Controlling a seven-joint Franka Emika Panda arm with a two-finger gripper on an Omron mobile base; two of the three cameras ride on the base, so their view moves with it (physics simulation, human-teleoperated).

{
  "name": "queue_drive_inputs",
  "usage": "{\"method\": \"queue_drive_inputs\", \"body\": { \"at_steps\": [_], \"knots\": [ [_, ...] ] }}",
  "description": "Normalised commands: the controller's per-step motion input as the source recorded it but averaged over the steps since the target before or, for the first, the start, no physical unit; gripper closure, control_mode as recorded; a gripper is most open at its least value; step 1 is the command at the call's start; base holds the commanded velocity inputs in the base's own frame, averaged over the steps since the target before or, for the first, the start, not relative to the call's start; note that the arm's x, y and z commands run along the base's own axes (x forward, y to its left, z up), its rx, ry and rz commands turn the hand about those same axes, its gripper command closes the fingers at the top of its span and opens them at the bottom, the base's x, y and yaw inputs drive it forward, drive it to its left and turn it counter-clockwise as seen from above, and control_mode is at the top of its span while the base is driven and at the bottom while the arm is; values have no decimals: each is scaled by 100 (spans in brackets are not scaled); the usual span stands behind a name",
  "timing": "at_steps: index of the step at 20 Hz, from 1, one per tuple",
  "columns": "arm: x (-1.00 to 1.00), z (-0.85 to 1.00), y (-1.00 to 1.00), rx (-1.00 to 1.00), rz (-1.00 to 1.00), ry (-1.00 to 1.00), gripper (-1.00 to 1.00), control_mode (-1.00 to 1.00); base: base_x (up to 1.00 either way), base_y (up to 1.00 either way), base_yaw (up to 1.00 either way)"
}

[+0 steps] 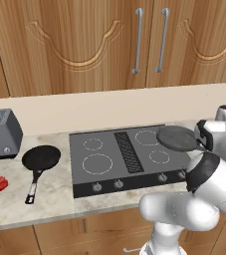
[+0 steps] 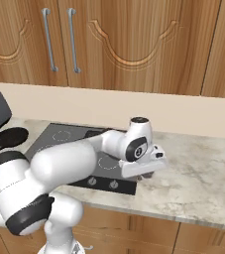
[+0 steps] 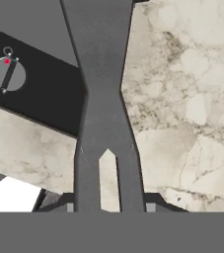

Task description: Place both pans onto different burners. Then place the onion and the steak on different pans.

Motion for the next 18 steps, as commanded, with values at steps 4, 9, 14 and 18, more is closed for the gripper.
{"method": "queue_drive_inputs", "body": {
  "at_steps": [4,9,14,18],
  "knots": [
    [60,0,24,0,1,11,100,-100,0,0,0],
    [67,0,25,0,0,17,100,-100,0,0,0],
    [33,0,28,0,0,21,100,-100,0,0,0],
    [6,0,13,1,0,14,100,-100,0,0,0]
  ]
}}
